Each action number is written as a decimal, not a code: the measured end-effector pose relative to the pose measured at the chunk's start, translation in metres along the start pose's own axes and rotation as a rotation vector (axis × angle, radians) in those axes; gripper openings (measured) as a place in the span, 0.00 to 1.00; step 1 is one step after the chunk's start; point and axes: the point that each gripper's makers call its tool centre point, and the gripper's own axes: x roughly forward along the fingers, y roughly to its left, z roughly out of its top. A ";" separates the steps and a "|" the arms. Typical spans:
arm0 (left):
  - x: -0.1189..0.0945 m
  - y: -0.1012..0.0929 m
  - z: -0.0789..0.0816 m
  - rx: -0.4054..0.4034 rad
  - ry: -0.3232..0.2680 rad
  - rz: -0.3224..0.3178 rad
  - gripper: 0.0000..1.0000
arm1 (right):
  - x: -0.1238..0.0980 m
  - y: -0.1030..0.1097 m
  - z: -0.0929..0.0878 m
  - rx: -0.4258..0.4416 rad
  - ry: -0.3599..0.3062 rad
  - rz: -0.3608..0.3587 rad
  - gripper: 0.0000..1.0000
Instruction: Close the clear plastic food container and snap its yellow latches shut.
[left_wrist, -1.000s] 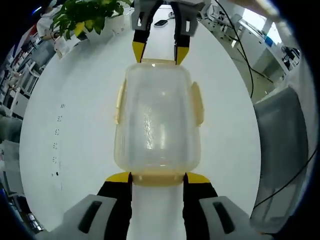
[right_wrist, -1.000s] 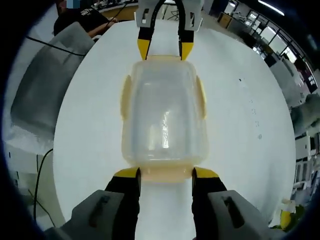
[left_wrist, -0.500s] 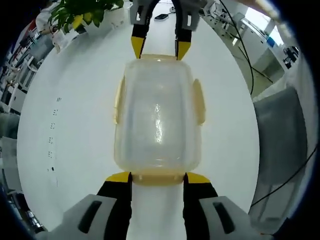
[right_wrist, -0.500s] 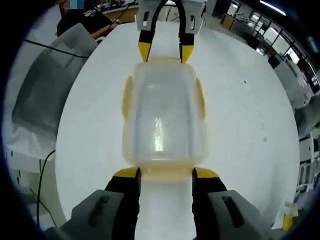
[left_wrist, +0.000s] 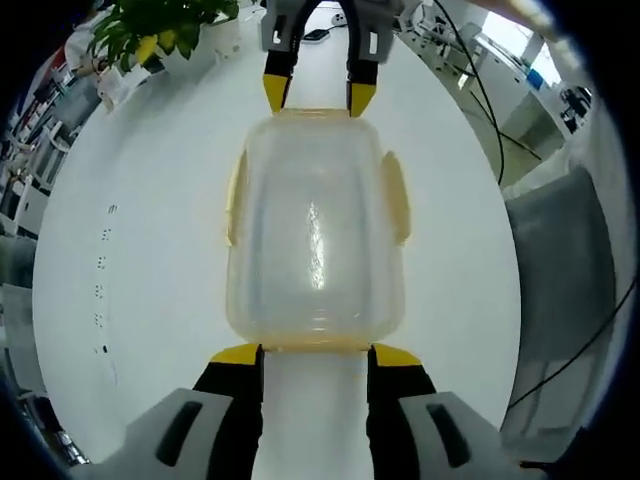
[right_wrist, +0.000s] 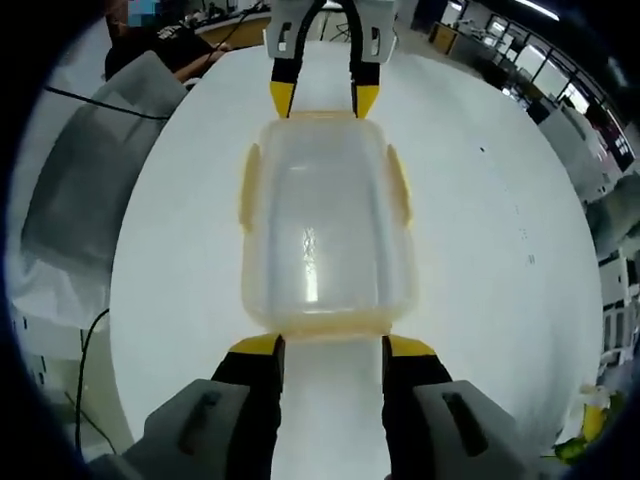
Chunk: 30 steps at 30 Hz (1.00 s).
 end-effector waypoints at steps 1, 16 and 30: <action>0.000 0.000 -0.002 0.003 0.004 0.006 0.34 | 0.001 0.001 -0.002 0.009 0.003 0.002 0.34; -0.038 0.023 -0.003 -0.935 -0.349 0.040 0.56 | -0.032 -0.043 -0.026 0.661 -0.107 -0.215 0.41; -0.012 -0.012 0.022 -1.291 -0.403 -0.145 0.63 | -0.021 -0.014 0.025 1.055 -0.212 0.027 0.46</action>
